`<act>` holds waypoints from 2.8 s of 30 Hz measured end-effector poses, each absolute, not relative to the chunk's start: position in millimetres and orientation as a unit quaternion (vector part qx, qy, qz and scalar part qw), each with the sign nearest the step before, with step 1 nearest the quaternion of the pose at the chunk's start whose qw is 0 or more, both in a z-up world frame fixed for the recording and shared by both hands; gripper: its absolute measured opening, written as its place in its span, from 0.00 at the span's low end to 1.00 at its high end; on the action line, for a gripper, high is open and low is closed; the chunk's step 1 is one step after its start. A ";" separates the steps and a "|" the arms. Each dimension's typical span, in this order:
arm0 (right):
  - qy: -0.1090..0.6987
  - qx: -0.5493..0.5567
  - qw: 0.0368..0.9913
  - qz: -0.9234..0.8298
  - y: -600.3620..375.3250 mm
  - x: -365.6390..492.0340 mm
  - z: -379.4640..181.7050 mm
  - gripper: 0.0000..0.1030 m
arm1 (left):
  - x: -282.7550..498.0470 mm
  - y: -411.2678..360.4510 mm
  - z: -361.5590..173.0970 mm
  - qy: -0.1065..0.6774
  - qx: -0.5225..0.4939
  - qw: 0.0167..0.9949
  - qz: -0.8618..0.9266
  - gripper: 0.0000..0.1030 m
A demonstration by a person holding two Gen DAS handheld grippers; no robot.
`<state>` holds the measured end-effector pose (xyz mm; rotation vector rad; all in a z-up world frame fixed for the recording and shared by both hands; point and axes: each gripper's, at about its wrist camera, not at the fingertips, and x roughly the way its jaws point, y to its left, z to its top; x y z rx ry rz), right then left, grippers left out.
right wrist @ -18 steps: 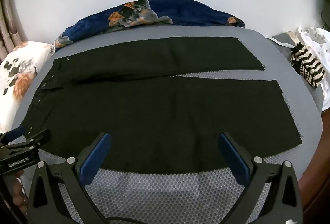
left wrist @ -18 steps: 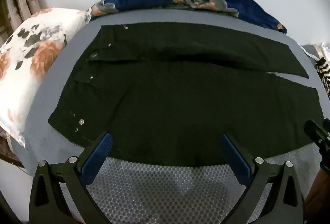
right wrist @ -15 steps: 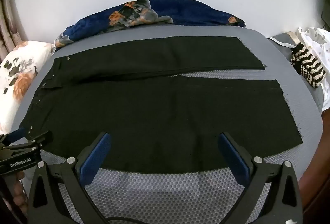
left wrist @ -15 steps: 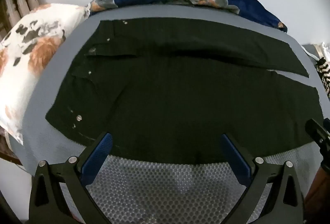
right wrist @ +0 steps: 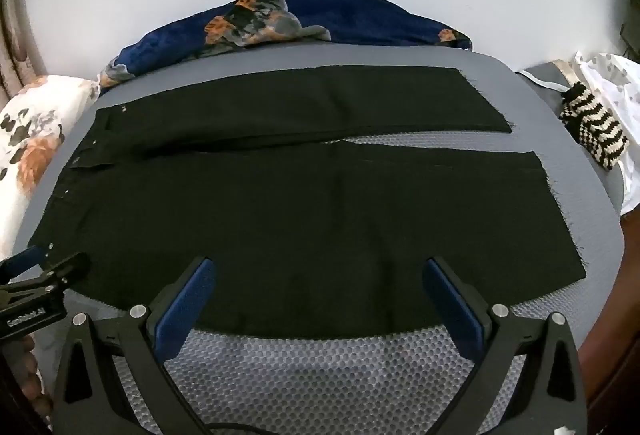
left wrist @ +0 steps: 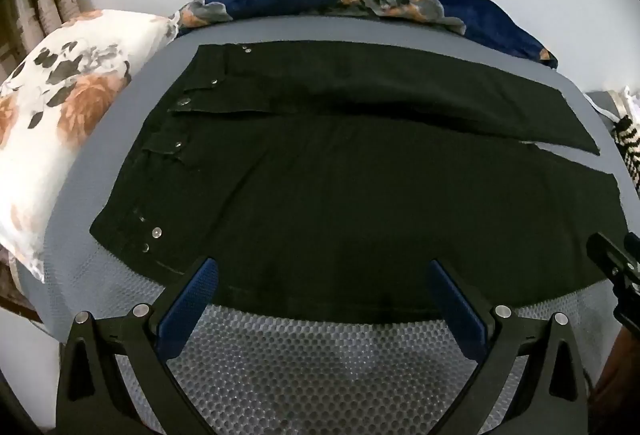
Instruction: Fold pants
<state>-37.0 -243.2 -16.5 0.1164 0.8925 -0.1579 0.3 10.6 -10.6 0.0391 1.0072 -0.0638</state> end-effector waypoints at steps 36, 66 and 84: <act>0.415 0.030 0.905 -0.087 -243.5 -38.8 -15.7 1.00 | 1.2 14.2 -11.8 0.470 0.026 0.882 -0.017 1.00; 0.423 0.028 0.902 -0.080 -240.2 -32.6 -17.2 1.00 | 3.4 7.6 -10.4 0.465 0.034 0.884 -0.023 1.00; 0.430 0.040 0.900 -0.050 -238.4 -6.0 -19.8 1.00 | 37.0 23.6 -0.7 0.464 0.017 0.885 -0.037 1.00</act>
